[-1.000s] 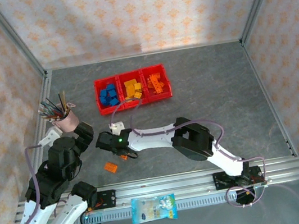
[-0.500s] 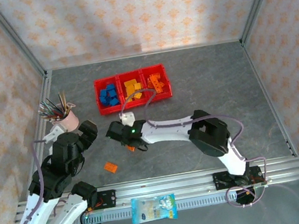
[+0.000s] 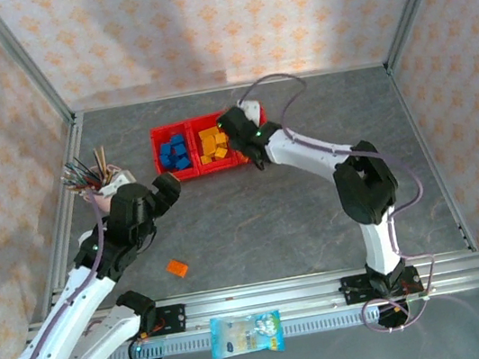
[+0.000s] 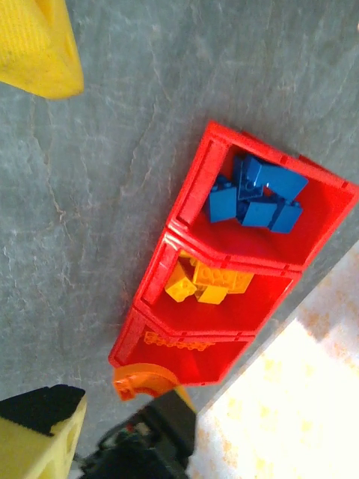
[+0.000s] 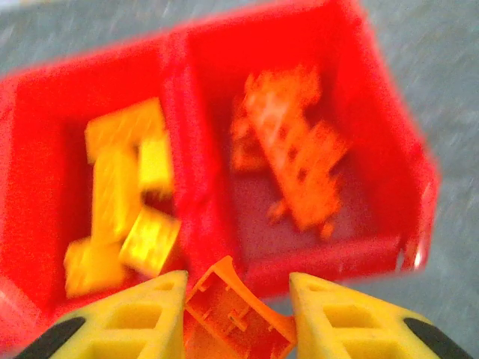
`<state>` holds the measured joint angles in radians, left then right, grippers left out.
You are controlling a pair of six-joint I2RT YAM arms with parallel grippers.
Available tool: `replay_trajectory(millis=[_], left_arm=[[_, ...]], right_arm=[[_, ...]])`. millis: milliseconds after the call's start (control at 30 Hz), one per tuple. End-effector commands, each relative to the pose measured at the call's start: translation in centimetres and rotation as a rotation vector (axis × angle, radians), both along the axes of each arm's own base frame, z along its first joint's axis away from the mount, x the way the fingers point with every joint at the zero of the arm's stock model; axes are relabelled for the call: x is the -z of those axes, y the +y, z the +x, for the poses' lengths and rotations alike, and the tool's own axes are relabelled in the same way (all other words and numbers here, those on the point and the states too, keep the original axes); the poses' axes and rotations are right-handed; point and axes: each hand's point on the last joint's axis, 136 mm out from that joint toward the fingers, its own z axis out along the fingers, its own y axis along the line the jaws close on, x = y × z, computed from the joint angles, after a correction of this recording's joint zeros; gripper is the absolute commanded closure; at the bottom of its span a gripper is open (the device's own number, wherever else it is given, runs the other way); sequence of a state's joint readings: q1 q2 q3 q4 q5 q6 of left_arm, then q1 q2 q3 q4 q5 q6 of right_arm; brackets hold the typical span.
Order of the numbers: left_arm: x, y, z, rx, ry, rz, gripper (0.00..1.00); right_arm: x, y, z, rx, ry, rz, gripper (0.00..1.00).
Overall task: Sort the legos into containers by color
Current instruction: Place the lego in the container, then pick up the lego from the bottom-left of the table.
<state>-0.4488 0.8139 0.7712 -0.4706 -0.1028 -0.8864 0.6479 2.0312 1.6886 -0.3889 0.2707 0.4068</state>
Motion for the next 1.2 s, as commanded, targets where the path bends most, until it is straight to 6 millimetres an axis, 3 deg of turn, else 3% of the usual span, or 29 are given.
replay_trajectory(millis=[0, 100, 233, 333, 433, 600, 767, 1033, 1167], left_arm=[[-2.1, -1.4, 2.1, 0.041, -0.077, -0.021, 0.01], [-2.3, -1.7, 3.0, 0.043, -0.082, -0.014, 0.01], [-2.5, -1.8, 3.4, 0.048, -0.079, 0.004, 0.01], [-2.7, -1.7, 3.3, 0.045, -0.079, 0.011, 0.01], [-2.9, -1.3, 2.9, 0.036, -0.079, 0.015, 0.01], [-3.1, 0.3, 1.1, -0.003, -0.073, 0.036, 0.01], [-3.1, 2.4, -1.4, -0.054, -0.055, 0.058, 0.01], [-2.3, 5.3, -5.4, -0.143, -0.018, 0.051, 0.01], [-2.4, 6.8, -7.2, -0.196, -0.025, 0.033, 0.01]], right_arm=[[0.4, 0.2, 3.6, -0.032, -0.037, -0.074, 0.67], [0.9, -0.5, 6.3, 0.001, -0.062, -0.126, 0.66], [0.8, -0.3, 8.0, -0.015, -0.064, -0.127, 0.5], [-0.6, 0.3, 7.9, -0.046, -0.078, -0.109, 0.41], [-2.0, 1.6, 6.2, -0.109, -0.081, -0.073, 0.38], [-3.3, 4.2, 0.7, -0.221, -0.091, -0.042, 0.34], [-2.9, 7.4, -6.8, -0.374, -0.049, 0.01, 0.3], [1.2, 14.6, -21.2, -0.759, 0.033, 0.018, 0.25], [4.0, 17.2, -27.1, -0.932, 0.077, 0.011, 0.22]])
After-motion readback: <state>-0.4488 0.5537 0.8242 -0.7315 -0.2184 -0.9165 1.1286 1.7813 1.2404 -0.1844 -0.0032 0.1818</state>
